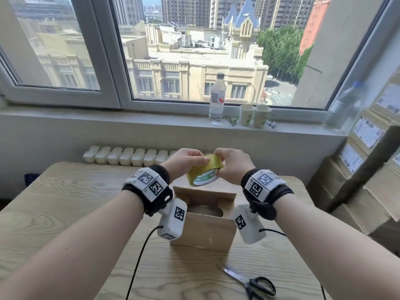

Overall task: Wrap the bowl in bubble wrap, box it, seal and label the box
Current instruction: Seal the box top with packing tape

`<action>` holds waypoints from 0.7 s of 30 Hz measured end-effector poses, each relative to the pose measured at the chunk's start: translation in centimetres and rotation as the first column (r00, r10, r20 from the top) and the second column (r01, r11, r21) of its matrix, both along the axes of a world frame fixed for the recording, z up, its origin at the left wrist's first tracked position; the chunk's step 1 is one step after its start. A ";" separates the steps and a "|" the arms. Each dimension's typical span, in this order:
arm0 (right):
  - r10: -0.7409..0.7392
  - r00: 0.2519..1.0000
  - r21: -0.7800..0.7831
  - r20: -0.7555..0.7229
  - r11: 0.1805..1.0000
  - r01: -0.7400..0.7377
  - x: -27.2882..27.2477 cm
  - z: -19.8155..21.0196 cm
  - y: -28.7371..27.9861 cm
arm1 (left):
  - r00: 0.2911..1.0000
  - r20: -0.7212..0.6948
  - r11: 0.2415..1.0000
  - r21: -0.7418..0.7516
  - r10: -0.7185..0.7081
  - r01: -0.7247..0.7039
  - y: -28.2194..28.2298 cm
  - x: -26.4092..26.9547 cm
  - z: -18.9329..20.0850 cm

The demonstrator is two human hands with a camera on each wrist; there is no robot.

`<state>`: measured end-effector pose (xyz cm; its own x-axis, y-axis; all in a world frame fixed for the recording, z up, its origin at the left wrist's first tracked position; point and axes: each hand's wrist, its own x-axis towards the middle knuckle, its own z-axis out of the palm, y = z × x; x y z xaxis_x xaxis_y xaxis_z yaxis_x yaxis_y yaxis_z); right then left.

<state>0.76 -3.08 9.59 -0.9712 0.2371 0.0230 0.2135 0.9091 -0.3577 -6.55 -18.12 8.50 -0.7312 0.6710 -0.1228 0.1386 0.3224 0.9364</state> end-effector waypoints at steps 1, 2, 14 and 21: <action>-0.039 0.999 -0.050 0.012 0.998 0.039 0.0 0.0 0.4 | 1.000 0.004 1.000 0.013 0.004 -0.004 0.2 0.0 0.0; -0.070 0.997 -0.130 0.025 0.989 0.073 -0.1 -0.2 0.8 | 1.000 0.011 1.000 0.027 0.011 -0.012 0.3 -0.1 0.1; -0.080 0.996 -0.157 0.032 0.984 0.084 -0.6 -0.4 0.6 | 0.999 -0.042 1.000 -0.012 0.002 -0.003 1.3 0.0 0.6; -0.154 0.984 -0.643 0.091 0.746 0.176 -0.4 -1.0 1.1 | 0.999 0.045 0.998 0.061 0.009 -0.012 0.1 -0.5 -0.2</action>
